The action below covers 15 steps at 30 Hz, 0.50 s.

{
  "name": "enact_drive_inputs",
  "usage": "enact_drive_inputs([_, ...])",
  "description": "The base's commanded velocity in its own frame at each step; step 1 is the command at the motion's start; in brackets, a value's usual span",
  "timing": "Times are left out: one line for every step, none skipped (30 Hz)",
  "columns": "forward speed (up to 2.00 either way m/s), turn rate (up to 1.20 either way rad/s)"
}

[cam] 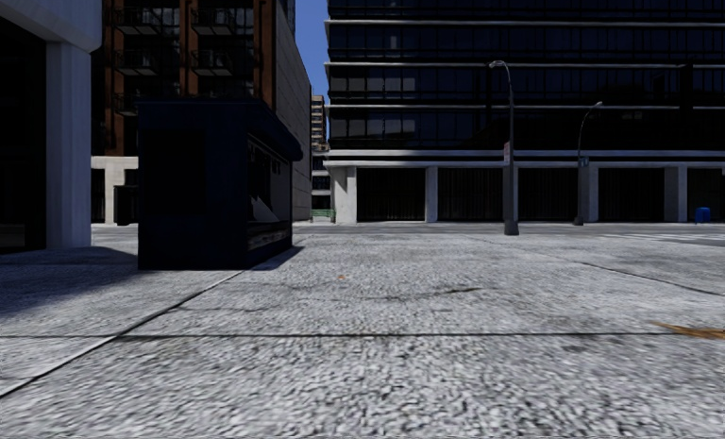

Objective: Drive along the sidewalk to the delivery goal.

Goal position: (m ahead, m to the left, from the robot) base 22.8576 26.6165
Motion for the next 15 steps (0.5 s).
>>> enact_drive_inputs([2.0,0.0])
enact_drive_inputs([2.0,0.0])
enact_drive_inputs([2.0,0.0])
enact_drive_inputs([2.0,0.0])
enact_drive_inputs([2.0,0.0])
enact_drive_inputs([2.0,0.0])
enact_drive_inputs([2.0,0.0])
enact_drive_inputs([2.0,0.0])
enact_drive_inputs([2.0,0.0])
enact_drive_inputs([2.0,0.0])
enact_drive_inputs([2.0,0.0])
enact_drive_inputs([1.98,0.0])
enact_drive_inputs([1.95,0.0])
enact_drive_inputs([1.9,0.0])
enact_drive_inputs([1.89,0.0])
